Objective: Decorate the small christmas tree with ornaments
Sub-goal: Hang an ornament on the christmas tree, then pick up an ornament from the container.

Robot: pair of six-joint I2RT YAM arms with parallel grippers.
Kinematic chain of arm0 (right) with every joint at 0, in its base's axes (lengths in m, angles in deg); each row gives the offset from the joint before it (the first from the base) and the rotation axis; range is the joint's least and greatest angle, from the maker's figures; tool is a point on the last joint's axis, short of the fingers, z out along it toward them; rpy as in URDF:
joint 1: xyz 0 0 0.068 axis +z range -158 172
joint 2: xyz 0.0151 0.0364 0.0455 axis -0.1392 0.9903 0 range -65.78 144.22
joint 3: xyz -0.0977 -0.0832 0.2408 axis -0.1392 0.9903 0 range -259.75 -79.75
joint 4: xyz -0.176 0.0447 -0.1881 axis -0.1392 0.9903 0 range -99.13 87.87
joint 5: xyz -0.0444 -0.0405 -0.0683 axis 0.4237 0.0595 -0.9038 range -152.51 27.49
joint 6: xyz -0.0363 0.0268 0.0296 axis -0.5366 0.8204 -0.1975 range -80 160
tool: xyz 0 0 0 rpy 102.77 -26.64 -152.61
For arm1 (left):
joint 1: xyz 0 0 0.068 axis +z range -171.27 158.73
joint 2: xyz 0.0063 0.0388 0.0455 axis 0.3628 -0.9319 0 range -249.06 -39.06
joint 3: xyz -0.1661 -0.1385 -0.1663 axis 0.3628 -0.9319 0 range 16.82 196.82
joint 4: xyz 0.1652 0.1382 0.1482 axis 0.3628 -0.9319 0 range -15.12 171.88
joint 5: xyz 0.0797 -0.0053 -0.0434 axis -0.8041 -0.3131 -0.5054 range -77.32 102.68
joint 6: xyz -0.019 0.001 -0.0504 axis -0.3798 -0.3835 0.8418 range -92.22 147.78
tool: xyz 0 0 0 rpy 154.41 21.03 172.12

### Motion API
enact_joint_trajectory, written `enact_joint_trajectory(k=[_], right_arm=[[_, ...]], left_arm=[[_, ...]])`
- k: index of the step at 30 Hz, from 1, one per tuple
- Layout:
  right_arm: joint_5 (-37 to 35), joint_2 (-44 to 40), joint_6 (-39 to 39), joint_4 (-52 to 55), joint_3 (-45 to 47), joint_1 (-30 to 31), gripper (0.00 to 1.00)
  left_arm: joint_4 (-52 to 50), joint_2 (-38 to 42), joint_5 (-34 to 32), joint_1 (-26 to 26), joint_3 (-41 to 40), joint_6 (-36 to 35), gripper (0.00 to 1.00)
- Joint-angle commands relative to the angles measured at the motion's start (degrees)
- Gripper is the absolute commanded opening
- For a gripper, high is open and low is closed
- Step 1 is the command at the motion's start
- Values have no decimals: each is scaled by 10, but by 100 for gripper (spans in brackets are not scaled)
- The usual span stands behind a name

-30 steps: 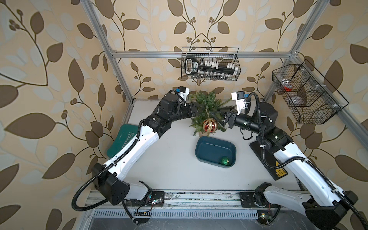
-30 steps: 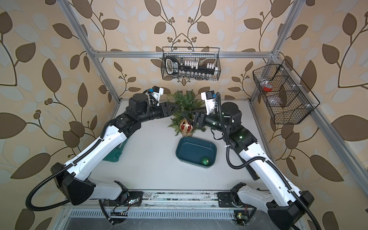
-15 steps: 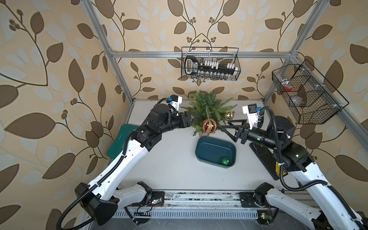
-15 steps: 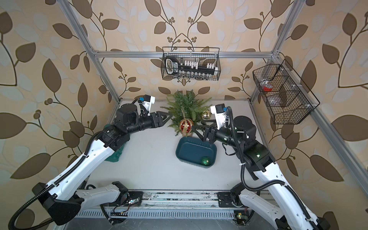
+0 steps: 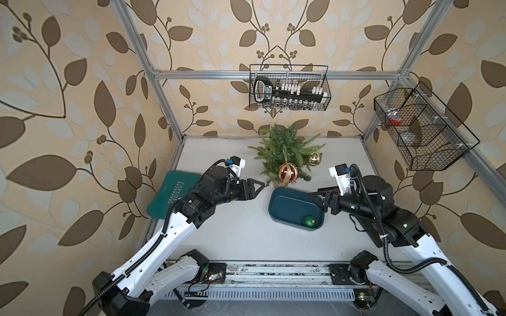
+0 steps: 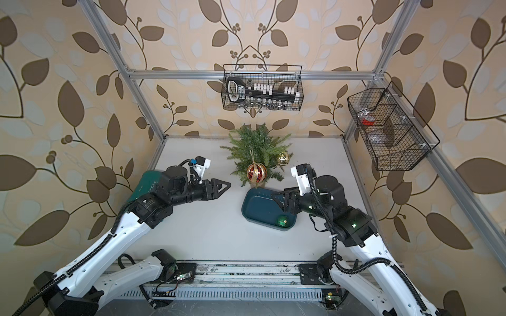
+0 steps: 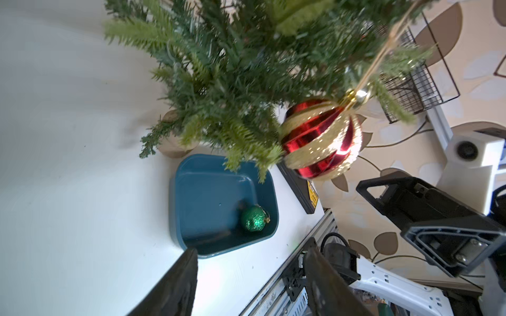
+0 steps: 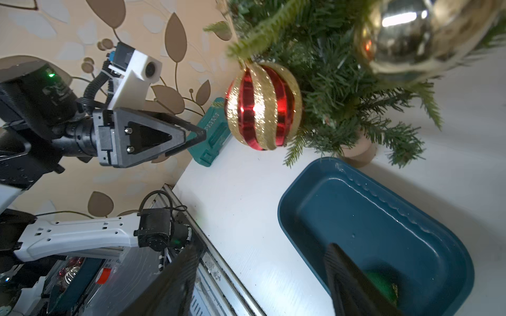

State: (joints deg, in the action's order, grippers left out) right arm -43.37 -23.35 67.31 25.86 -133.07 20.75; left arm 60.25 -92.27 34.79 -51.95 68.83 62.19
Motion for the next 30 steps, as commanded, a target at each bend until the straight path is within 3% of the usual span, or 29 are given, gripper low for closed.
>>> enact_joint_trajectory(k=[1, 12, 30], right_arm=[[-24, -9, 19, 39, 35, 2, 72], [-56, 76, 36, 102, 80, 2, 70], [-86, 277, 27, 116, 69, 7, 67]], left_arm=[[-8, 21, -9, 3, -39, -10, 64], [63, -1, 0, -22, -158, 38, 65], [117, -41, -6, -39, -200, 60, 65]])
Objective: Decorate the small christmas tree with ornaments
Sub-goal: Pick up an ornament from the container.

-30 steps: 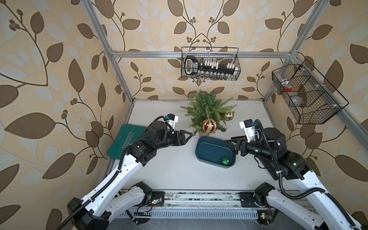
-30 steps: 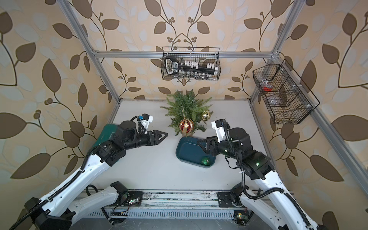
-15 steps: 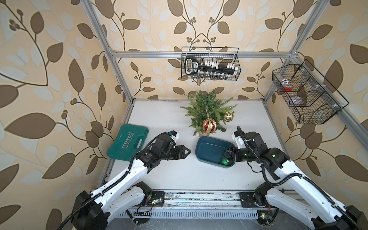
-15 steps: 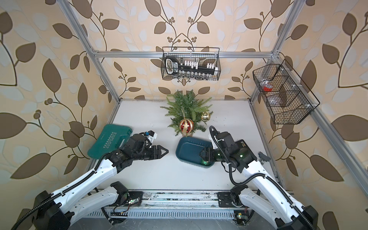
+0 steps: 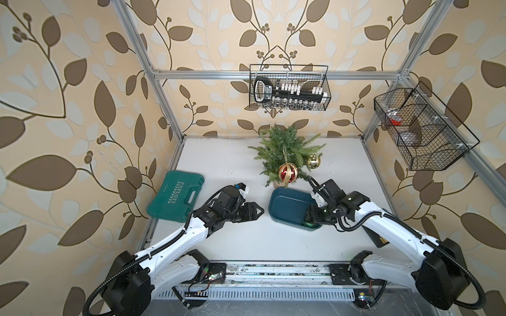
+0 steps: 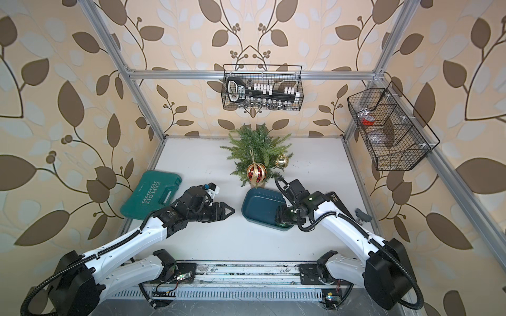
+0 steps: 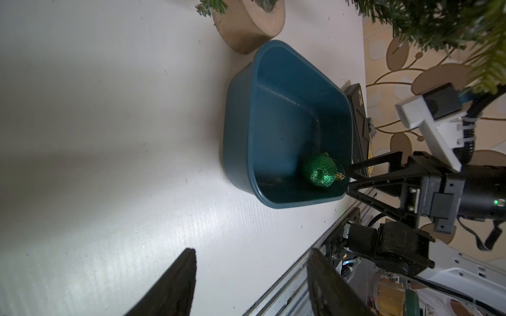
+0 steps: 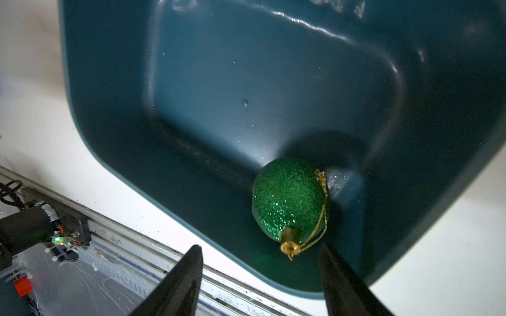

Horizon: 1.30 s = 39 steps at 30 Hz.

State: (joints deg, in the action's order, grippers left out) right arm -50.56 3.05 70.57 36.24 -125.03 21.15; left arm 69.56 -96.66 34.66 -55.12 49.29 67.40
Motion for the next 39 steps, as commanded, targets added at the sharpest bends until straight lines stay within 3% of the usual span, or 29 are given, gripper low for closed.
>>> enact_joint_trajectory(k=[1, 20, 26, 32, 39], right_arm=[[-15, 20, -6, 11, -10, 4, 67], [-10, 126, 10, -95, 18, 27, 64], [-3, 137, 8, -115, 26, 27, 58], [-4, 96, 12, -125, 27, 27, 53], [3, -35, 7, -130, 24, 27, 53]], left_arm=[[25, 4, -4, -7, -7, 9, 65], [26, 8, -8, -8, -11, 13, 65], [25, 9, -10, -8, -7, 13, 65], [14, 16, -11, -8, 9, 11, 65], [-11, 39, -5, -8, 55, 7, 67]])
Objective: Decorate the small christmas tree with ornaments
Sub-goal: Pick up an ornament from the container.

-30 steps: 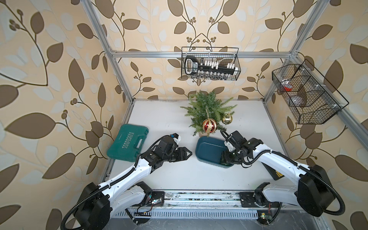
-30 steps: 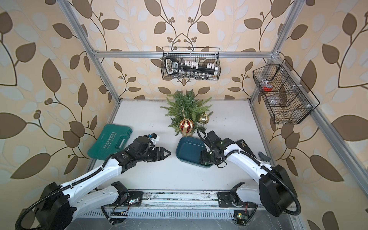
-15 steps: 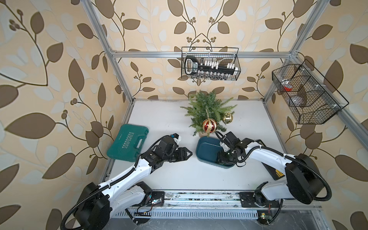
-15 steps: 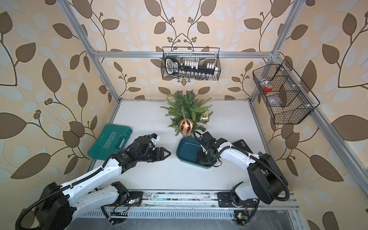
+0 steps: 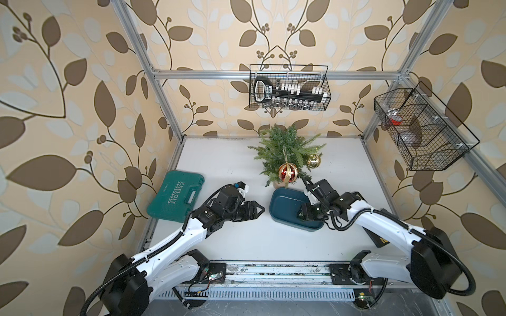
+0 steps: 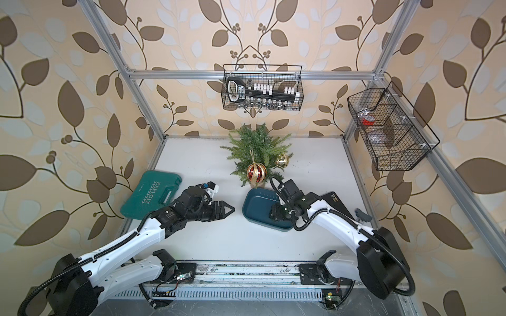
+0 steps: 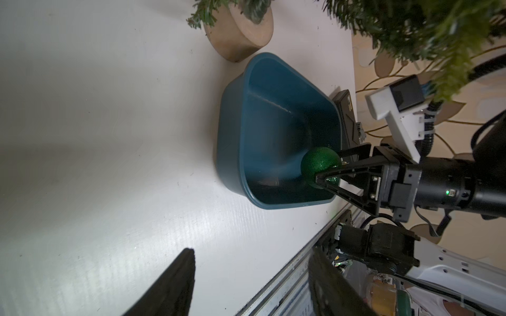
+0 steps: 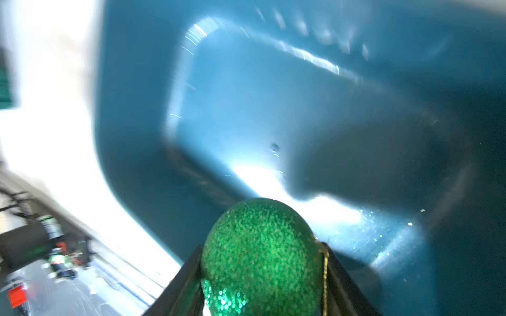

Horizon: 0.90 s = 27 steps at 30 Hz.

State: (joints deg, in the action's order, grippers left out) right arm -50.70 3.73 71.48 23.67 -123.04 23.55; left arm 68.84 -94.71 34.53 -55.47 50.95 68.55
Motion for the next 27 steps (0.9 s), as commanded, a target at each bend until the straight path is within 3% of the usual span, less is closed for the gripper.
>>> enact_joint_trajectory(k=[1, 12, 27], right_arm=[[7, -67, -6, -5, 4, 3, 53], [102, -258, -57, -48, -5, 6, 53], [149, -236, -115, -153, -124, 48, 53]], left_arm=[[-7, 22, 1, -4, 48, -4, 68], [-11, 38, 98, -4, 142, -2, 73], [28, -17, 240, -4, 257, 41, 87]])
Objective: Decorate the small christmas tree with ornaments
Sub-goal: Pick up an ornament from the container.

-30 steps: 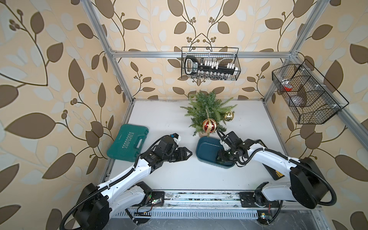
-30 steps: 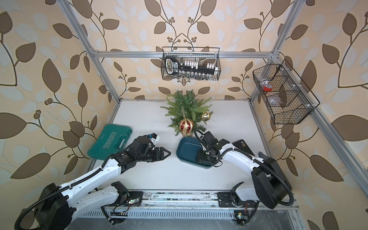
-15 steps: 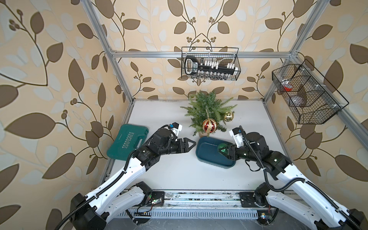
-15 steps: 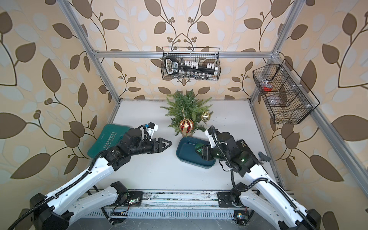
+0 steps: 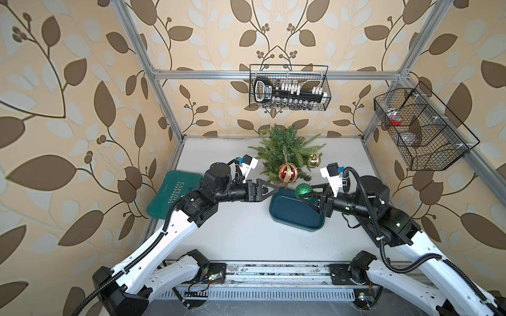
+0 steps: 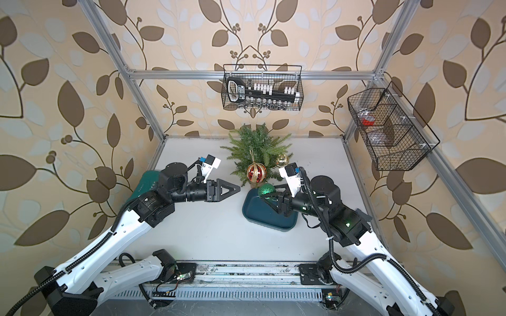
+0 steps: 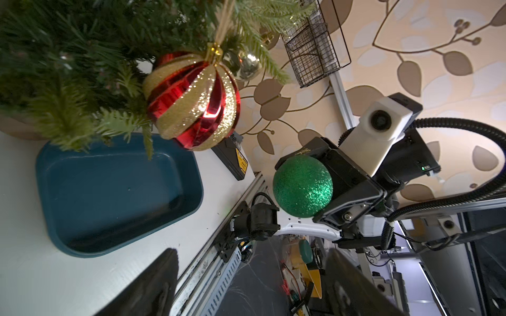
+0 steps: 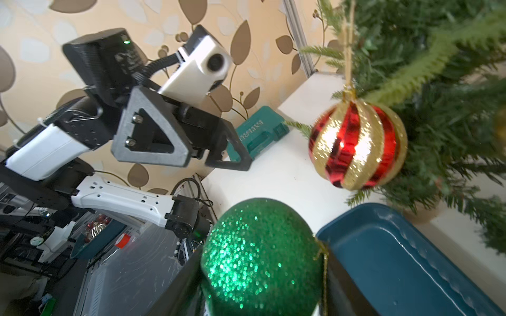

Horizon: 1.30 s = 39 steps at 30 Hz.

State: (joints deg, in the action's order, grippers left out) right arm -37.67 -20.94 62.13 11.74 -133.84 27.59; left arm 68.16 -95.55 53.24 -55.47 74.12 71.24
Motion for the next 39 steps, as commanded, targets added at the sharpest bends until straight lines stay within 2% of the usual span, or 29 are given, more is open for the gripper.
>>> enact_joint_trajectory(k=[1, 12, 21, 24, 32, 39], right_arm=[[21, 13, -22, -42, -19, 12, 53], [-3, 46, -34, -84, -33, 69, 53], [-52, 65, -23, -147, -21, 112, 54], [-76, 75, -22, -158, -18, 121, 54], [-84, 82, -17, -186, -11, 121, 54], [-100, 90, -22, -181, -17, 121, 57]], left_arm=[[42, -12, 60, -4, 28, 20, 87], [119, -37, 98, -12, 30, 71, 95], [133, -55, 91, -43, 39, 75, 95], [136, -55, 90, -47, 42, 76, 92], [136, -52, 89, -48, 42, 76, 74], [137, -51, 86, -48, 42, 73, 65]])
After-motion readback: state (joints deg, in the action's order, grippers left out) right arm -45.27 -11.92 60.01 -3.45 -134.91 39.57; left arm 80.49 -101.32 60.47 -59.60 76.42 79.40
